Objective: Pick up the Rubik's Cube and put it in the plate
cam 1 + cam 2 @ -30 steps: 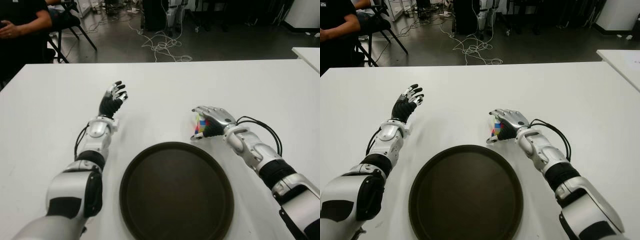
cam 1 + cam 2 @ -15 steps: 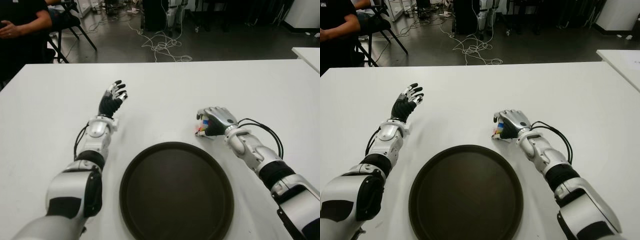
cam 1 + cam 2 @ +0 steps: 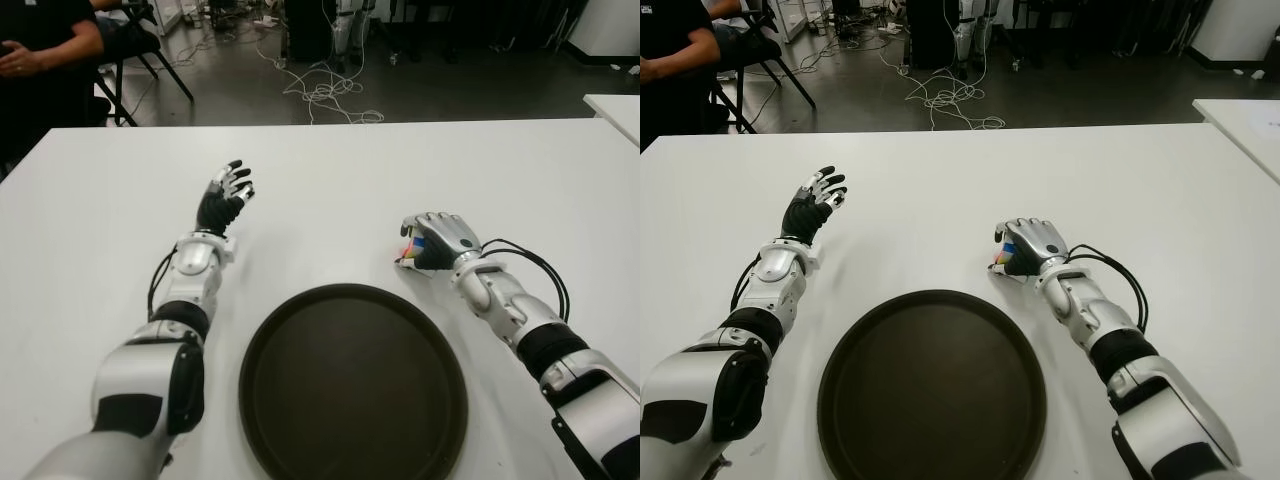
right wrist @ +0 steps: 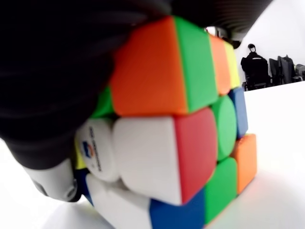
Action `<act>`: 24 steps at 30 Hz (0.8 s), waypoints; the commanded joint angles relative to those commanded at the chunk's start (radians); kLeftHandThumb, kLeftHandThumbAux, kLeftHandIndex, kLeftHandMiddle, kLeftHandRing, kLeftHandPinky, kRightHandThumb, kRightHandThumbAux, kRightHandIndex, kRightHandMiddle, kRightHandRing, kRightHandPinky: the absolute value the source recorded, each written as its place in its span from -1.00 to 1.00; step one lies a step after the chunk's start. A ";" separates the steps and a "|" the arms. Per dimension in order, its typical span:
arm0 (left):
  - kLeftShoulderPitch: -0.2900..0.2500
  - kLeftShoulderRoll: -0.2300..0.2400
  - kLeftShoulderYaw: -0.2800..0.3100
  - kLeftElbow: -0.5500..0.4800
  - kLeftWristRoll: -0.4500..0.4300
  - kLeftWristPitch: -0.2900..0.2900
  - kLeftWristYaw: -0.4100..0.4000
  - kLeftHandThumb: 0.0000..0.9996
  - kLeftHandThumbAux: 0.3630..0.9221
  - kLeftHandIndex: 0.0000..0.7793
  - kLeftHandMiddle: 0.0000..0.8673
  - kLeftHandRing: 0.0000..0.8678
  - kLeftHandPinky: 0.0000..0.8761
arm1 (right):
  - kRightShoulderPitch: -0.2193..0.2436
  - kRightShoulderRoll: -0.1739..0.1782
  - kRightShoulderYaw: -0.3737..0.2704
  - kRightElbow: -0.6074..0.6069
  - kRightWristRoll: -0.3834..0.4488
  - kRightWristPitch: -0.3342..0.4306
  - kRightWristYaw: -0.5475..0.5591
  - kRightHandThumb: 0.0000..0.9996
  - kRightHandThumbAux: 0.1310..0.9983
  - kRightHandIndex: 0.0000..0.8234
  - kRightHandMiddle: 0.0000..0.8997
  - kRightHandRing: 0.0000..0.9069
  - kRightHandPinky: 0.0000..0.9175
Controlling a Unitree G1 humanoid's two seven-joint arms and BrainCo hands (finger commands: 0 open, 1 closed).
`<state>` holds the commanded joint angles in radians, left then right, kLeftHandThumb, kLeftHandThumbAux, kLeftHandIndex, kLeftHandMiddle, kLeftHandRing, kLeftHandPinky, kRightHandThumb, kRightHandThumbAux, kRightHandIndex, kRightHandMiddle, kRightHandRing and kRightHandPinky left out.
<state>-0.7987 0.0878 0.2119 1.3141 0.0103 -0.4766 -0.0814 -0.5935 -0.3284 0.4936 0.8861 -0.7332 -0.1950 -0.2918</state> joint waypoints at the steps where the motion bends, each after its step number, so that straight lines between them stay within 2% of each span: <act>1: 0.000 0.000 0.002 0.000 -0.003 0.001 -0.002 -0.89 0.22 -0.69 -0.60 -0.69 -0.76 | 0.001 -0.001 0.000 -0.002 -0.001 0.001 -0.005 0.39 0.39 0.00 -0.01 -0.02 -0.14; 17: 0.004 0.002 -0.002 0.001 0.006 -0.013 -0.004 -0.90 0.16 -0.71 -0.64 -0.72 -0.78 | -0.011 0.005 0.003 0.046 0.001 -0.018 -0.056 0.39 0.39 0.00 -0.06 -0.06 -0.17; 19: 0.003 0.002 -0.002 0.001 0.005 -0.013 -0.004 -0.90 0.16 -0.71 -0.63 -0.71 -0.76 | -0.013 0.004 0.003 0.048 0.002 -0.016 -0.051 0.55 0.34 -0.04 0.00 -0.05 -0.16; 24: 0.002 0.000 -0.002 0.001 0.006 -0.012 -0.001 -0.89 0.17 -0.70 -0.62 -0.70 -0.75 | -0.016 0.000 0.000 0.038 0.007 -0.010 -0.025 0.63 0.31 -0.06 0.03 -0.06 -0.20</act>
<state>-0.7964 0.0880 0.2102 1.3150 0.0159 -0.4890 -0.0821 -0.6099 -0.3288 0.4940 0.9245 -0.7264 -0.2046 -0.3172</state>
